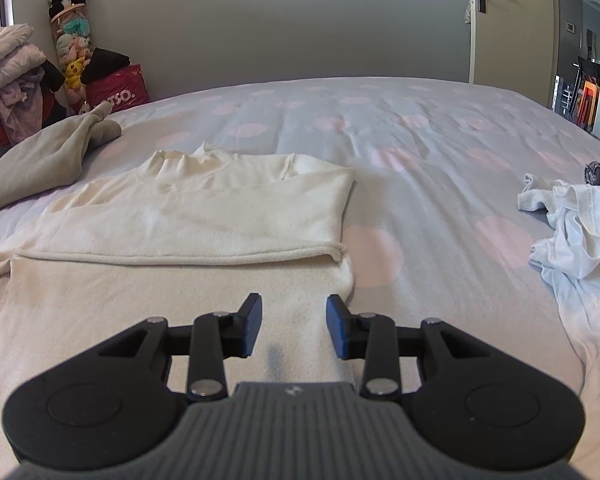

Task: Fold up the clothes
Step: 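Lift the side and sleeve with the left gripper and fold it across the body, then open the left gripper and release the folded side on the sweatshirt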

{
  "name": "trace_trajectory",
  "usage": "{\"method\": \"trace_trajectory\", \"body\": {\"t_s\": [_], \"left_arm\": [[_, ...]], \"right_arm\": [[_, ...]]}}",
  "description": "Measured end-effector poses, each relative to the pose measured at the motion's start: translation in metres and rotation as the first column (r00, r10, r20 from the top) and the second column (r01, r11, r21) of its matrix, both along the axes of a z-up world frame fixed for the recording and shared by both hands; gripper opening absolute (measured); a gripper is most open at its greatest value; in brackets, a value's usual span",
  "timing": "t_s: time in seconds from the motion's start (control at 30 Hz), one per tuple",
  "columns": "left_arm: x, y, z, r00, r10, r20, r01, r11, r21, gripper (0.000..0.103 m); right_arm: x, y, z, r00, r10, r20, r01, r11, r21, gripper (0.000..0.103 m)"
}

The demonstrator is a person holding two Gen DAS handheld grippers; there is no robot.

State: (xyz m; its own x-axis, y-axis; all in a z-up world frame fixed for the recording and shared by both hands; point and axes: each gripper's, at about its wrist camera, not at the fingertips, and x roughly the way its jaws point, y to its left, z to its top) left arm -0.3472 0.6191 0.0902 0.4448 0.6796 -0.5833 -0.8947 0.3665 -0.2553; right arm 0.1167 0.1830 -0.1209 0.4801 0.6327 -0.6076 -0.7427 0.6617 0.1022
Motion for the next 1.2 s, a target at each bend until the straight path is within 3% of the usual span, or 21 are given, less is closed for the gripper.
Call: {"method": "trace_trajectory", "body": {"t_s": [0.13, 0.27, 0.43, 0.57, 0.77, 0.97, 1.2], "left_arm": [[0.063, -0.023, 0.046, 0.993, -0.117, 0.012, 0.116, 0.989, 0.086, 0.003], [0.131, -0.052, 0.073, 0.971, -0.24, 0.007, 0.237, 0.962, 0.136, 0.003], [0.223, -0.086, 0.09, 0.92, -0.391, -0.01, 0.387, 0.906, 0.172, 0.003], [0.288, -0.115, 0.079, 0.87, -0.492, -0.018, 0.488, 0.857, 0.162, 0.003], [0.368, -0.153, 0.029, 0.797, -0.604, -0.007, 0.603, 0.794, 0.077, 0.003], [0.427, -0.184, -0.05, 0.728, -0.685, 0.037, 0.686, 0.725, -0.061, 0.003], [0.465, -0.235, -0.15, 0.628, -0.775, 0.077, 0.766, 0.597, -0.238, 0.003]], "right_arm": [[0.003, -0.005, 0.001, 1.0, -0.009, -0.016, 0.009, 1.0, 0.014, 0.039], [0.007, -0.01, 0.002, 0.999, -0.016, -0.04, 0.017, 0.999, 0.043, 0.039], [0.013, -0.016, 0.002, 0.997, -0.022, -0.074, 0.028, 0.996, 0.079, 0.039], [0.017, -0.019, 0.001, 0.995, -0.029, -0.091, 0.037, 0.995, 0.093, 0.039], [0.026, -0.025, 0.003, 0.993, -0.05, -0.111, 0.062, 0.992, 0.111, 0.039], [0.043, -0.029, -0.004, 0.981, -0.093, -0.173, 0.112, 0.988, 0.108, 0.039], [0.059, -0.026, -0.014, 0.965, -0.116, -0.235, 0.139, 0.987, 0.083, 0.039]]}}
